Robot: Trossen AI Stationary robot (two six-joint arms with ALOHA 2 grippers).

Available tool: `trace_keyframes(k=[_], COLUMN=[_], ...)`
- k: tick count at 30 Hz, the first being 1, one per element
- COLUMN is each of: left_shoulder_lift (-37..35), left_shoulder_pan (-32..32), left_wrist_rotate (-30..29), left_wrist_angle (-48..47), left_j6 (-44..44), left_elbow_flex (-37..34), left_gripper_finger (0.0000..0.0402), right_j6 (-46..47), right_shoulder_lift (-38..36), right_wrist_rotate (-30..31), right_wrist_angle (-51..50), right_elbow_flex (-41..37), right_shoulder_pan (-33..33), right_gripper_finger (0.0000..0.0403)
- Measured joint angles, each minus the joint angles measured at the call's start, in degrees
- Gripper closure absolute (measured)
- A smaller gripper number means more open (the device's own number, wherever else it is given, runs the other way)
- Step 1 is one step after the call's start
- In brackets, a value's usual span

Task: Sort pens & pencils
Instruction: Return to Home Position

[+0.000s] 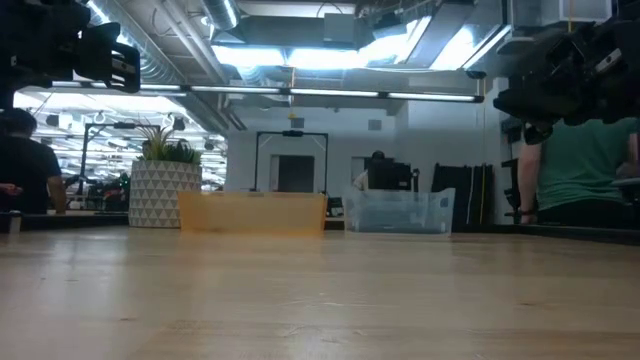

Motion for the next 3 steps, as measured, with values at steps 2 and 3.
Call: trace_keyframes(k=[2,3], left_shoulder_lift=[0.0,0.01], left_shoulder_pan=[-0.02,0.0], left_wrist_rotate=[0.01,0.02], left_wrist_angle=[0.0,-0.02], left_j6=[0.0,0.0], left_elbow_flex=[0.0,0.0], left_gripper_finger=[0.0289,0.0289], right_j6=[0.0,0.0], right_shoulder_lift=[0.0,0.0], right_wrist_rotate=[0.01,0.01], right_wrist_angle=[0.0,0.0], right_elbow_flex=[0.0,0.0], right_shoulder_pan=[0.01,-0.01], right_gripper_finger=[0.034,0.034])
